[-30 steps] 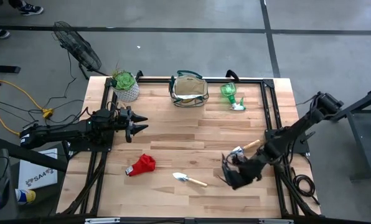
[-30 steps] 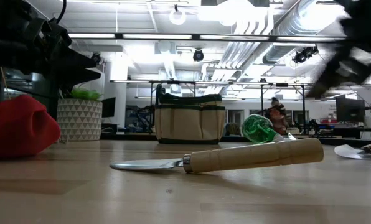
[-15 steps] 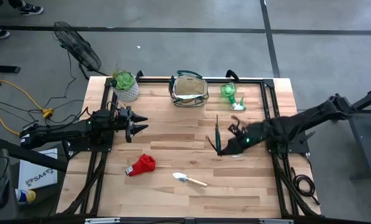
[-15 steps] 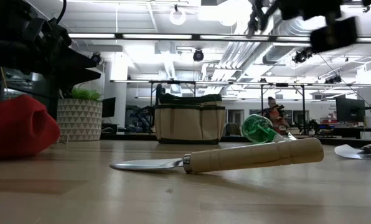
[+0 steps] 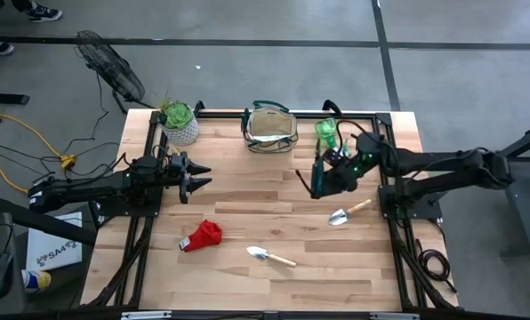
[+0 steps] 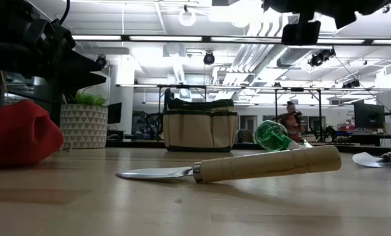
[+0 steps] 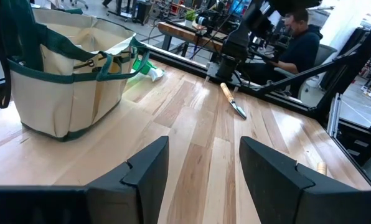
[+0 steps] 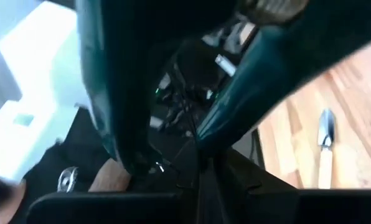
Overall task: Pick & Place Garden tools in Gardening bag
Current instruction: Put the shear scissors into the gardening bag
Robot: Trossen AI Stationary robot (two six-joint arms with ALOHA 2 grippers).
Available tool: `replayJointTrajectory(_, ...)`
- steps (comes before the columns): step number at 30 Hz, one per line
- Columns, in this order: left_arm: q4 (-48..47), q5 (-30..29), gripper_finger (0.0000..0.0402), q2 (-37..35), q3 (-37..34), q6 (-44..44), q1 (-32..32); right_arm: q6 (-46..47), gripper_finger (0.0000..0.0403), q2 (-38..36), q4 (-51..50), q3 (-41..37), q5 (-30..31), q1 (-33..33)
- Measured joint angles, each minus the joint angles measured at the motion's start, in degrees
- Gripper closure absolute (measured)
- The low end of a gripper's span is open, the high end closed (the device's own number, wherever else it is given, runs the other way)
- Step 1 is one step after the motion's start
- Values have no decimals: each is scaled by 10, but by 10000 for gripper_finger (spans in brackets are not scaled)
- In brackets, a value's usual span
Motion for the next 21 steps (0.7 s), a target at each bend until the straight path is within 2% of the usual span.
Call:
replayJointTrajectory(5, 0, 0, 208, 0, 0, 0, 0, 48, 391, 25, 77, -33, -72, -63)
replayJointTrajectory(10, 0, 0, 208, 0, 0, 0, 0, 94, 397, 73, 127, -55, -94, -106)
replayJointTrajectory(21, 0, 0, 208, 0, 0, 0, 0, 156, 400, 133, 123, -57, -123, -192)
